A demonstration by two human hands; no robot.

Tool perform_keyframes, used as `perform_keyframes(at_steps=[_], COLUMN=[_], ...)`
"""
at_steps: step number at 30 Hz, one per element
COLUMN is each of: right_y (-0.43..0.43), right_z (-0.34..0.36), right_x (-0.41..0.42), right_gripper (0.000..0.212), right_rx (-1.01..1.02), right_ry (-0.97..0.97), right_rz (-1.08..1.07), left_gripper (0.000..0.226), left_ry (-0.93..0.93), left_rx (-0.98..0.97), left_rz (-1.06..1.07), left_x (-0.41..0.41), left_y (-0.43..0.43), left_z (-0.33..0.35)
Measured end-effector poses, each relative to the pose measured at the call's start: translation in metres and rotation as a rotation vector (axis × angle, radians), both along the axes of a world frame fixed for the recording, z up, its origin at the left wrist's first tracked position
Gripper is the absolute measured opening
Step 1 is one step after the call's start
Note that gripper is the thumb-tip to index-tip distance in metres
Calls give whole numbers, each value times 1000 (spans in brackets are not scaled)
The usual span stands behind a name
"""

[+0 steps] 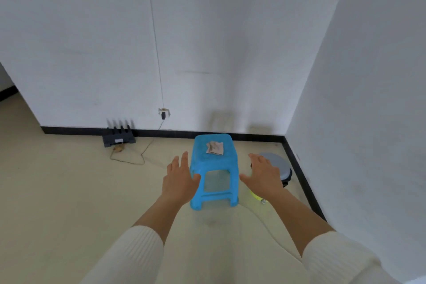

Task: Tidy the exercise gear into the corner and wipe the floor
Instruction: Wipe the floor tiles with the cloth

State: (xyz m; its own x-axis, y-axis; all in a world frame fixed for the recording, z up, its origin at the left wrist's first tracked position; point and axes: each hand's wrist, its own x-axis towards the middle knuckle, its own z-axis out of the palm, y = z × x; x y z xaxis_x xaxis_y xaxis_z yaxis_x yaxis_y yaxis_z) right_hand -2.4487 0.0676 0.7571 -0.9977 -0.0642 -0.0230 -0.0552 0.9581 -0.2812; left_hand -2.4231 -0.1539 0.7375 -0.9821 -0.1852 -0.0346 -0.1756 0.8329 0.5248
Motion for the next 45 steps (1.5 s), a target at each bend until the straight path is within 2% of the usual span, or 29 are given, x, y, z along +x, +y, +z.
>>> perform_keyframes(at_steps=[6,10,17,24,27,30,32,37,41,43,45], right_y=[13,6,-8,-40,-52,-57,-59,-62,-70,-74,-77], right_z=[-34,-64,-148,-263,-313,-356,-379,-413,-424,-424,-419], right_x=[-148,-214,-352,-479,-510,-532,-542,-555,-569,-575,-574], right_gripper=[63,64,64,62,55,48,48,54,32,16,15], right_rx=[9,-27,19,-230,-246,-236,-236,-311,-426,-437,-450], right_ry=[-153,-237,-378,-597,-643,-654,-622,-503,-524,-541,-521], right_rz=[6,1,27,-154,-180,-213,-243,-399,-541,-555,-524], left_gripper=[72,69,64,56,60,91,99,77,83,91,85], left_ry=[-126,-178,-311,-440,-484,-510,-532,-535,-495,-535,-604], left_rx=[71,58,122,50,2,-5,-22,-125,-130,-127,-138], left_rz=[56,48,68,-47,-105,-136,-149,-190,-203,-220,-251], left_x=[-132,-197,-337,-445,-473,-492,-499,-498,-497,-500,-505], left_y=[12,13,11,-2,-7,-9,-8,-5,-4,-4,-7], left_z=[-39,-71,-160,-268,-317,-358,-384,-419,-422,-417,-412])
